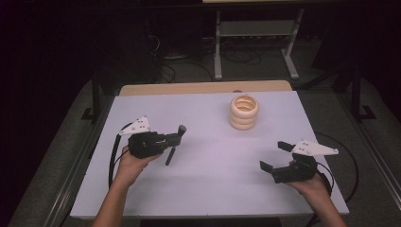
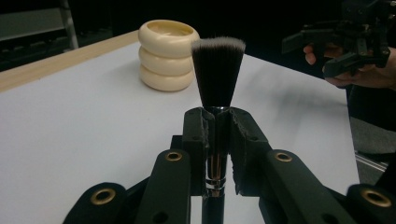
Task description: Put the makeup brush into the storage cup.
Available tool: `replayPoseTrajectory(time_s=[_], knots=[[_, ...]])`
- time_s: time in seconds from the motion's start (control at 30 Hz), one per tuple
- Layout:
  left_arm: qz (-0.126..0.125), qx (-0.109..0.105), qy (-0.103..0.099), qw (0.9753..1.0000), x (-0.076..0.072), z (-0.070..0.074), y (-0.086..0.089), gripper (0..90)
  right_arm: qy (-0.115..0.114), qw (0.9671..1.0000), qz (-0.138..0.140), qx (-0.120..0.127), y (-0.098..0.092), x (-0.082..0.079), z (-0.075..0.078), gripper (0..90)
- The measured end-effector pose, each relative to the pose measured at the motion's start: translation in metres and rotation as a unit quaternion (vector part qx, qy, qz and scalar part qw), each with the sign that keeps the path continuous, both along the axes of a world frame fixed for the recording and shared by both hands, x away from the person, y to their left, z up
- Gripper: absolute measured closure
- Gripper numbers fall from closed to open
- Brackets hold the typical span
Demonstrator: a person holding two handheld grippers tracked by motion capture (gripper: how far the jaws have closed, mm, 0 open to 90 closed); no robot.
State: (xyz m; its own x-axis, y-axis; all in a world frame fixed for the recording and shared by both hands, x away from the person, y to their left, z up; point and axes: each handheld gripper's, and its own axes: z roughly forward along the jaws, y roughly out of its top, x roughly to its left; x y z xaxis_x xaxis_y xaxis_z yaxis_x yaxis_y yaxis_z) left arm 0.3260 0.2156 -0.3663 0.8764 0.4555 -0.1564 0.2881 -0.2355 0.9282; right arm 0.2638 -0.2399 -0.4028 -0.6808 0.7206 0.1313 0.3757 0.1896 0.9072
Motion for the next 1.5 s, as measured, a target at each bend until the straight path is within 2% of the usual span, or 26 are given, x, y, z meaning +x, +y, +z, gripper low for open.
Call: replayPoseTrajectory(time_s=[0.07, 0.27, 0.4, 0.53, 1.13, 1.27, 1.5], knots=[[-0.001, -0.002, -0.004, 1.0, 0.0, 0.001, -0.001, 77.7, -0.001, 0.9999, 0.007, -0.008, 0.003, 0.004, 0.001, 0.0], [0.0, -0.012, -0.008, 0.9999, 0.0, 0.002, -0.007, 77.7, 0.004, 0.9999, 0.013, 0.008, 0.003, 0.009, 0.002, 0.0], [-0.004, -0.01, -0.01, 0.9999, 0.0, 0.002, -0.01, 77.7, 0.001, 0.9998, 0.015, 0.011, 0.005, 0.011, 0.004, 0.0], [-0.006, -0.015, -0.011, 0.9998, 0.0, 0.002, -0.015, 77.7, -0.007, 0.9996, 0.016, 0.024, 0.007, 0.017, 0.009, 0.0], [-0.019, -0.022, -0.019, 0.9994, 0.0, 0.005, -0.026, 77.7, -0.019, 0.9986, 0.036, 0.034, 0.022, 0.038, 0.022, 0.0], [-0.018, -0.025, -0.021, 0.9993, 0.0, 0.006, -0.027, 77.7, -0.027, 0.9978, 0.043, 0.041, 0.027, 0.043, 0.025, 0.0], [-0.016, -0.03, -0.023, 0.9992, 0.0, 0.006, -0.029, 77.7, -0.028, 0.9972, 0.05, 0.049, 0.036, 0.05, 0.025, 0.0]])
